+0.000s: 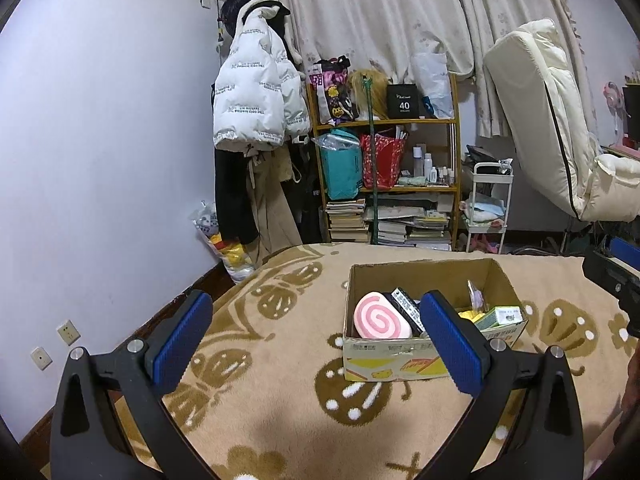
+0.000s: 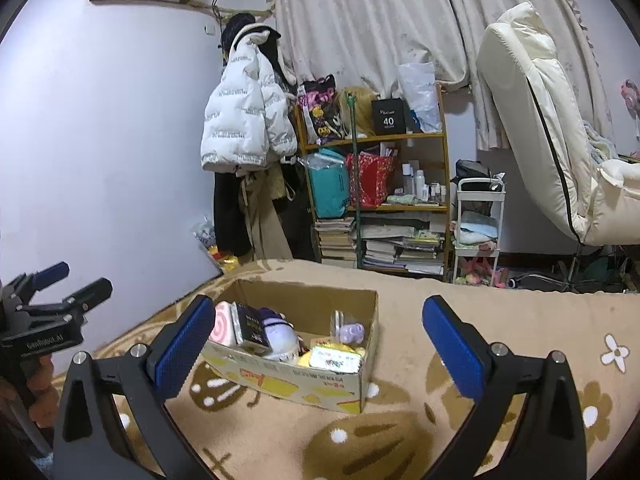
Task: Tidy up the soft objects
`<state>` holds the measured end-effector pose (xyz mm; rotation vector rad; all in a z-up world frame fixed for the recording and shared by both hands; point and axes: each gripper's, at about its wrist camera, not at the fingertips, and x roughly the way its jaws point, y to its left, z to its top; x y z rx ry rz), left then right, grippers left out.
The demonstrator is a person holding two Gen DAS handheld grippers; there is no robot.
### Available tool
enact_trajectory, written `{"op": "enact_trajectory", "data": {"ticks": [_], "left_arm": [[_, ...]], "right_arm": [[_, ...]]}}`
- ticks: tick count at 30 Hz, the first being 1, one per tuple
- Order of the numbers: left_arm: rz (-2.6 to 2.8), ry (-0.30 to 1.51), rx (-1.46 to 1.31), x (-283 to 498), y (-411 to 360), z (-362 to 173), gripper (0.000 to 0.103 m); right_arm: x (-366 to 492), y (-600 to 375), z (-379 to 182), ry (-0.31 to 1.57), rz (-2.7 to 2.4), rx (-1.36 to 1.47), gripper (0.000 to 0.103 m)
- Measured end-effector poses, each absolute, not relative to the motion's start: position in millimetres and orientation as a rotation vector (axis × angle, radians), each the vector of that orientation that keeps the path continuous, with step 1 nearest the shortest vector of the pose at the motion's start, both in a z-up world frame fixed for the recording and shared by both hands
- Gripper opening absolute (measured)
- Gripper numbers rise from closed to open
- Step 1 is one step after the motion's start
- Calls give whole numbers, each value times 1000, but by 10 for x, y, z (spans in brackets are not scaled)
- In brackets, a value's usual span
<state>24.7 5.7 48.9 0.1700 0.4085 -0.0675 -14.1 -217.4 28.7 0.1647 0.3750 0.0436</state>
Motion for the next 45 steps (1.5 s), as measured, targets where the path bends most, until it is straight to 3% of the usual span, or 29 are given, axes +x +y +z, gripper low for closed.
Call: {"op": "enact_trajectory", "data": {"ticks": [45], "left_arm": [[-44,428,220,307,-27,259,102]], "right_arm": [[-18,-2260,105,409,-37,150,103]]}}
